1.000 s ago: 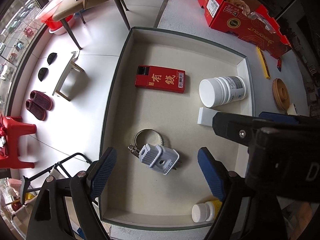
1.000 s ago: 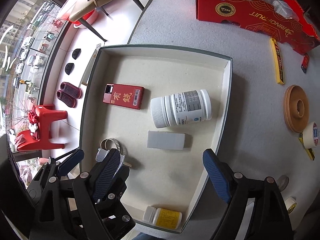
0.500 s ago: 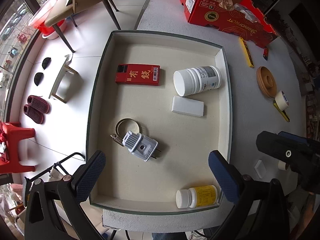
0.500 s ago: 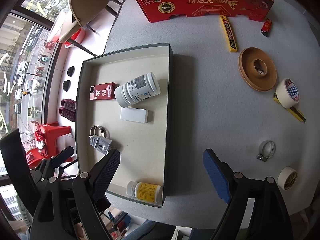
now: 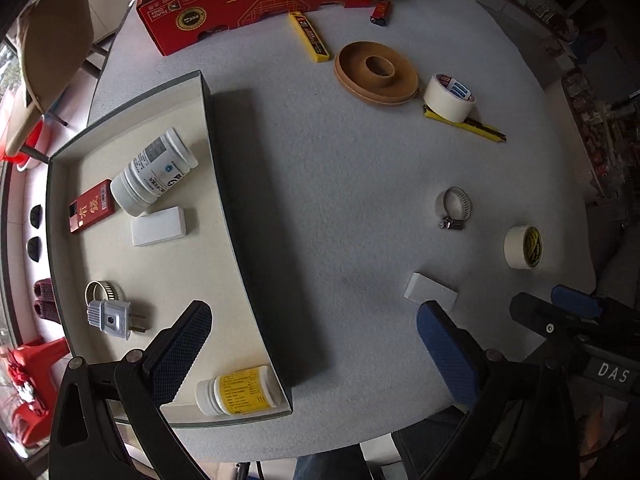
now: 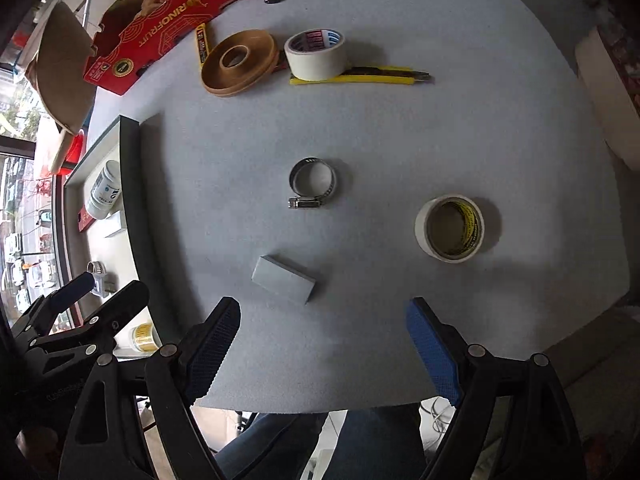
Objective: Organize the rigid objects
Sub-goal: 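Move left tool toward metal hose clamp while right tool approaches masking tape roll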
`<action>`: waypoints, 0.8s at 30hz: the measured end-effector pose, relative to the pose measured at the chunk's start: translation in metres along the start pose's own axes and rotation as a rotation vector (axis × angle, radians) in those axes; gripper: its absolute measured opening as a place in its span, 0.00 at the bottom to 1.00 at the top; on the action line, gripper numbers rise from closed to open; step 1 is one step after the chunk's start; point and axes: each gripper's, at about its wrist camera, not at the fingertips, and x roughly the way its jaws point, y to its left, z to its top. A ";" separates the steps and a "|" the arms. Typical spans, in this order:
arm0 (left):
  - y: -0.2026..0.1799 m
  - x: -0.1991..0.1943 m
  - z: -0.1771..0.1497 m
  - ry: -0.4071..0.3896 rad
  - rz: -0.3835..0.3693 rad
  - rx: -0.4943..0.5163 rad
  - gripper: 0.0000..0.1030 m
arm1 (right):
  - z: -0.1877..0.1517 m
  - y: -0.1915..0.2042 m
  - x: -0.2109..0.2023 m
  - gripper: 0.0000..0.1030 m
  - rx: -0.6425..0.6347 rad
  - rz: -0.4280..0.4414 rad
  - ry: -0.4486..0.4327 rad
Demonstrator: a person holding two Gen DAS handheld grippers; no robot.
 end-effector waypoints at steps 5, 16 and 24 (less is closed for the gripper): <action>-0.059 0.025 0.026 0.028 0.018 0.094 1.00 | 0.001 -0.057 0.008 0.83 0.117 -0.007 0.016; -0.125 0.088 0.070 0.072 0.110 0.188 1.00 | -0.007 -0.106 0.026 0.83 0.205 -0.004 0.031; -0.077 0.091 0.092 0.046 0.158 0.070 1.00 | 0.011 -0.107 0.025 0.83 0.169 -0.002 0.002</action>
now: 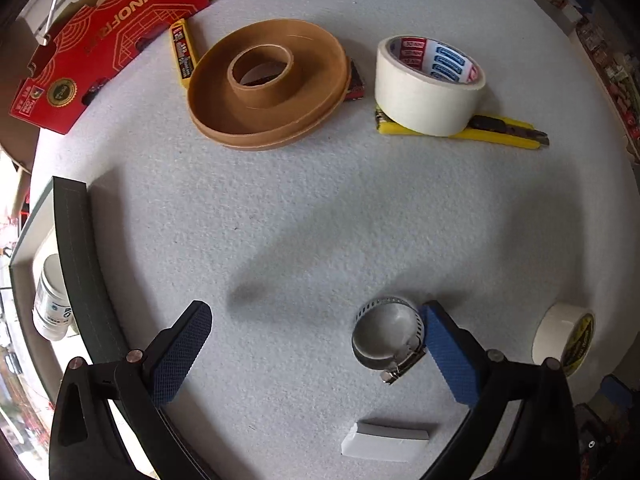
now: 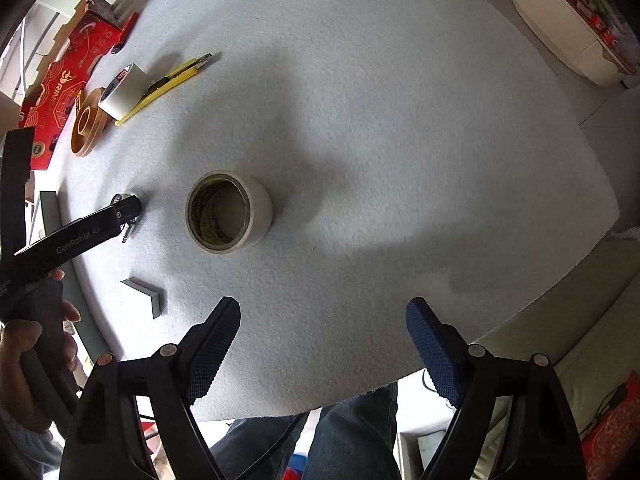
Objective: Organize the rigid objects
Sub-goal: 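Move left tool toward metal hose clamp while right tool approaches masking tape roll, then close right tool on masking tape roll while left tool closes on hose clamp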
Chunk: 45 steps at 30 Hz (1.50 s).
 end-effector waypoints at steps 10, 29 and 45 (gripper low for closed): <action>-0.010 0.002 0.007 0.007 -0.054 -0.044 1.00 | 0.041 0.055 0.017 0.83 -0.192 -0.038 -0.026; -0.011 -0.007 -0.049 -0.026 -0.066 -0.119 1.00 | 0.051 0.112 0.050 1.00 -0.366 -0.160 0.009; -0.063 -0.012 -0.067 0.021 -0.073 -0.023 0.85 | 0.048 0.097 0.047 0.71 -0.408 -0.170 0.017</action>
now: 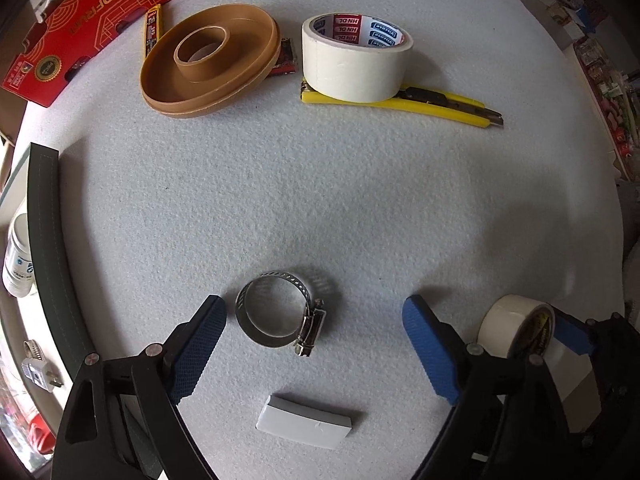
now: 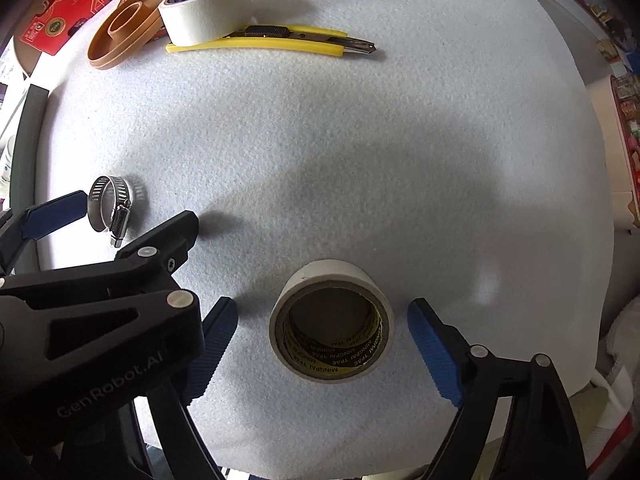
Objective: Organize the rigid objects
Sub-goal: 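Close right tool on masking tape roll while left tool closes on hose clamp, then lift hose clamp with left tool while right tool lifts tape roll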
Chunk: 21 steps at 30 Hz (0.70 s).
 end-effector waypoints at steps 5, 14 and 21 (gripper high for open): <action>-0.010 -0.009 -0.001 -0.011 -0.003 0.073 0.44 | 0.001 0.002 -0.013 0.49 0.020 0.002 -0.007; -0.009 -0.023 -0.030 0.009 -0.071 0.101 0.42 | -0.017 -0.009 -0.023 0.49 0.064 -0.002 -0.010; -0.010 -0.047 -0.055 -0.008 -0.136 0.134 0.42 | -0.040 -0.011 -0.033 0.49 0.103 0.010 -0.002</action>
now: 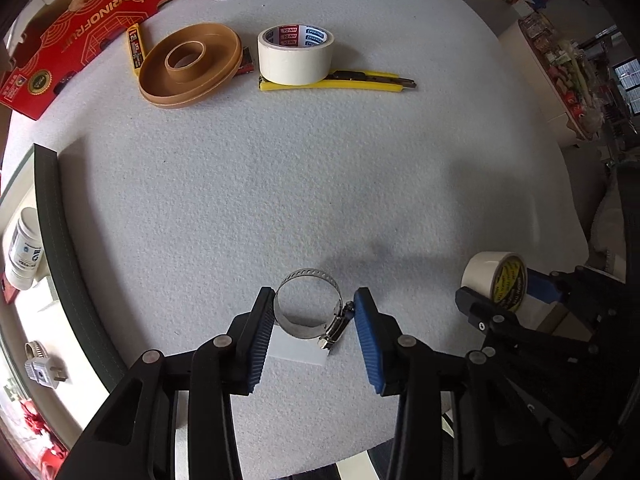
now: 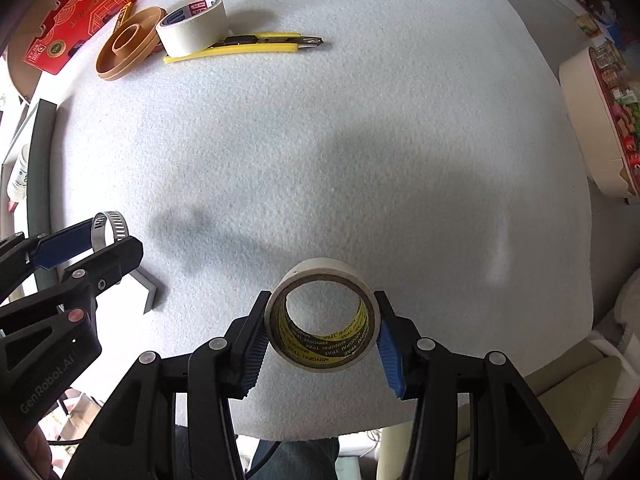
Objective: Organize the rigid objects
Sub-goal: 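Lift hose clamp with left tool while right tool lifts tape roll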
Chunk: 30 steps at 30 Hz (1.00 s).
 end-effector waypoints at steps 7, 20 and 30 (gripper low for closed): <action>-0.004 -0.020 -0.013 -0.015 -0.057 0.059 0.42 | -0.020 0.004 -0.016 0.49 0.030 0.012 -0.005; 0.043 -0.037 -0.010 -0.068 -0.132 0.085 0.42 | -0.027 0.037 -0.039 0.49 -0.003 -0.008 -0.042; 0.100 -0.057 -0.029 -0.123 -0.138 -0.041 0.42 | -0.025 0.079 -0.058 0.49 -0.128 -0.031 -0.072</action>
